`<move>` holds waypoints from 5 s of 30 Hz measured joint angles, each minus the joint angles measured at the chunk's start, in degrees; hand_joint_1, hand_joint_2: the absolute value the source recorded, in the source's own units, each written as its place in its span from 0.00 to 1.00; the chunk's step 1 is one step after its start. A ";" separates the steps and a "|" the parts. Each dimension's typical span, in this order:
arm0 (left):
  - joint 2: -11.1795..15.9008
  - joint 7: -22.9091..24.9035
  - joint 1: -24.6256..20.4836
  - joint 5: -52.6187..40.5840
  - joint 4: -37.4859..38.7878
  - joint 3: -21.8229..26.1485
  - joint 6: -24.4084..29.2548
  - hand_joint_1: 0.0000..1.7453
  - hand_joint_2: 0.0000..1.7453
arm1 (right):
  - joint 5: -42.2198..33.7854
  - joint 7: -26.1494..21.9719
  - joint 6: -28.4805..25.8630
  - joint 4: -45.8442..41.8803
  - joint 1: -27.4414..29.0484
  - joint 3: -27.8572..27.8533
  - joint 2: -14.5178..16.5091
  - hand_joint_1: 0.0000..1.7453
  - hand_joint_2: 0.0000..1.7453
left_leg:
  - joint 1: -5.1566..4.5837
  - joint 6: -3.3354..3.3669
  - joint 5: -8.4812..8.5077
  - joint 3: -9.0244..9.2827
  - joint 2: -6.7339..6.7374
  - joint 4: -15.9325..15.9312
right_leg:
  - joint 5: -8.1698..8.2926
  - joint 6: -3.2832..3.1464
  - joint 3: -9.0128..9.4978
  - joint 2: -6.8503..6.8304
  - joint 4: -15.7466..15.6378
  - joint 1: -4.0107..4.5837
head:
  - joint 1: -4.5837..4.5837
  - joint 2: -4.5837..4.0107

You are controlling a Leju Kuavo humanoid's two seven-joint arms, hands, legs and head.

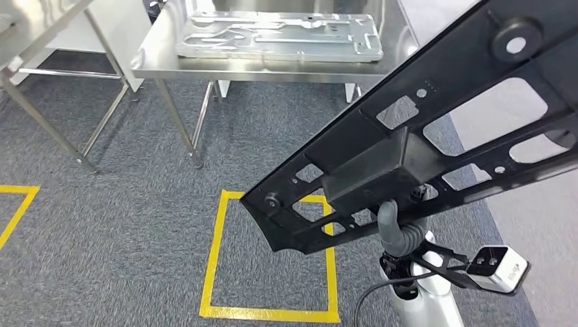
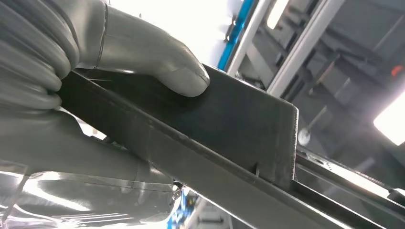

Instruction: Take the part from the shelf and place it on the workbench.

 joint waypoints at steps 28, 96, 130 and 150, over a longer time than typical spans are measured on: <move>0.14 0.55 -0.16 -0.43 0.00 0.03 -2.33 0.00 1.00 | 1.52 0.01 -2.45 -1.44 -0.29 0.06 -0.42 1.00 1.00 | 0.33 1.17 0.71 -0.64 -5.50 0.11 | -0.96 0.44 -1.89 4.86 4.59 -0.31 | 0.00 0.00; 0.43 -0.94 -0.03 -1.01 0.00 -0.01 -2.76 0.00 1.00 | 2.24 0.02 -1.86 -5.09 2.76 -1.05 -0.52 1.00 1.00 | -0.07 -0.27 -3.42 3.59 -6.02 2.75 | 1.06 -2.02 -0.60 4.96 -0.47 -0.19 | -0.02 0.00; -0.10 -1.39 0.18 0.16 0.02 1.28 -2.83 0.00 1.00 | 1.60 0.02 -0.85 -1.24 -0.80 -0.09 -0.08 1.00 1.00 | 0.07 -0.51 -6.10 -5.70 -6.22 14.11 | -1.93 -2.75 3.79 4.85 -1.50 0.36 | -0.02 0.00; 0.05 -1.36 0.80 0.20 0.07 1.44 -2.55 0.00 1.00 | 0.65 0.01 -1.40 -0.55 -1.01 -0.17 -0.49 1.00 1.00 | -0.13 2.09 -1.65 1.86 -6.51 0.95 | -4.39 -0.19 -4.90 5.02 7.85 0.19 | 0.00 0.00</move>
